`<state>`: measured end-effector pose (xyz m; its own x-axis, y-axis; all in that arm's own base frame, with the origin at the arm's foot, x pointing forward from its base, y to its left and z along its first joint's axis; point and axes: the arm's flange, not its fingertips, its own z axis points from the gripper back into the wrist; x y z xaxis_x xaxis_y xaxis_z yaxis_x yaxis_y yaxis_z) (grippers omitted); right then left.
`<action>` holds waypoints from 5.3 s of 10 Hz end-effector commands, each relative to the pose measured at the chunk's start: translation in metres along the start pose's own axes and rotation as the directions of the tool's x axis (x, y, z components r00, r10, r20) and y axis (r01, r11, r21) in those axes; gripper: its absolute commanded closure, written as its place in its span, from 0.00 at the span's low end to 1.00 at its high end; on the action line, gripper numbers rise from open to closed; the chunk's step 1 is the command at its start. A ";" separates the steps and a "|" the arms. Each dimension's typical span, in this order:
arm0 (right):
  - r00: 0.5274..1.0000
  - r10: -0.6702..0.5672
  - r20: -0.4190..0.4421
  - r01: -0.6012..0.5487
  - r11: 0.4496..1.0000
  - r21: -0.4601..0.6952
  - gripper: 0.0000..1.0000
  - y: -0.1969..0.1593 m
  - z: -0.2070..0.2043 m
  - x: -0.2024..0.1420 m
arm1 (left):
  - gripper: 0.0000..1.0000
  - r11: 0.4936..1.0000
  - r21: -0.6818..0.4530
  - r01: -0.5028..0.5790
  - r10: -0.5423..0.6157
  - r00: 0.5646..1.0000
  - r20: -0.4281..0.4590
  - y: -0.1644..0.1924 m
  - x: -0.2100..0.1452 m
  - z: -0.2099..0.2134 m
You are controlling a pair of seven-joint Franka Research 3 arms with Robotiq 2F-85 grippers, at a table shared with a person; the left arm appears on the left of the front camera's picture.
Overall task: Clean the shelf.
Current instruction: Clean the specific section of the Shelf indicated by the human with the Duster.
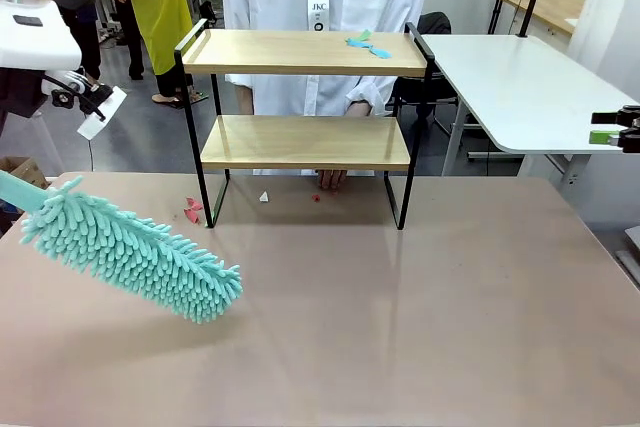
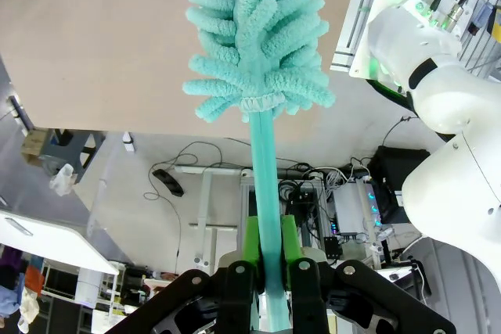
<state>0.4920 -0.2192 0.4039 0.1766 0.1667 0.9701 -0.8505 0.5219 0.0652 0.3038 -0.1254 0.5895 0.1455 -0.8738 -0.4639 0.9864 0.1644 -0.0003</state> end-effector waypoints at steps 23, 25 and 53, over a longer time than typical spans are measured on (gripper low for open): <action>1.000 0.007 -0.002 -0.007 1.000 0.002 0.00 0.001 0.000 0.003 | 0.87 0.765 -0.419 -0.489 0.644 0.592 0.485 -0.059 0.193 -0.017; 1.000 0.007 -0.002 -0.007 1.000 0.002 0.00 0.001 0.000 0.003 | 0.87 0.752 -0.458 -0.473 0.657 0.583 0.478 -0.055 0.215 -0.021; 1.000 0.007 -0.002 -0.007 1.000 0.002 0.00 0.001 0.000 0.003 | 0.87 0.261 -0.516 -0.816 0.930 0.068 0.362 0.001 0.457 -0.044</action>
<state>0.4920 -0.2192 0.4039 0.1765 0.1666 0.9701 -0.8505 0.5219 0.0651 0.3669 -0.5051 0.3386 0.9540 -0.0735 0.2907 0.0998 0.9920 -0.0768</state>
